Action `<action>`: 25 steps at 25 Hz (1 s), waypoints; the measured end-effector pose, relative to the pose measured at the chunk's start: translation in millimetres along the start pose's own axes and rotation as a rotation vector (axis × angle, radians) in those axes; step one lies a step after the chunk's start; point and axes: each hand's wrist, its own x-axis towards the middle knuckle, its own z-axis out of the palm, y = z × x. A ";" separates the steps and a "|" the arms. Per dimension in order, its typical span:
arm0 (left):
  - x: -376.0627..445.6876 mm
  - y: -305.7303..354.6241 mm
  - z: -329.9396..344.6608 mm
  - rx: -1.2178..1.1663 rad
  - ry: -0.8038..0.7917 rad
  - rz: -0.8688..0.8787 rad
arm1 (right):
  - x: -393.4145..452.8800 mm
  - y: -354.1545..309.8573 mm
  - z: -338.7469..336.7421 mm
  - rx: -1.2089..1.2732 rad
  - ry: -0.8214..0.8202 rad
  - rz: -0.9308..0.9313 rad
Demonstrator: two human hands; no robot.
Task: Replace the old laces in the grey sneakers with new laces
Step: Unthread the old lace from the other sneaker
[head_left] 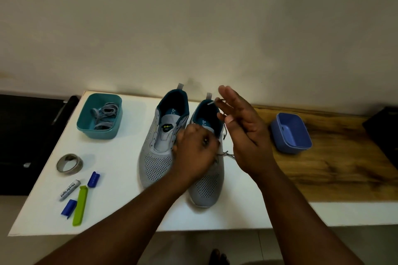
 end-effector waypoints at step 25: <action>-4.4 -10.5 -0.9 0.842 0.044 0.184 | -19.0 52.6 -11.8 -0.701 -0.138 0.416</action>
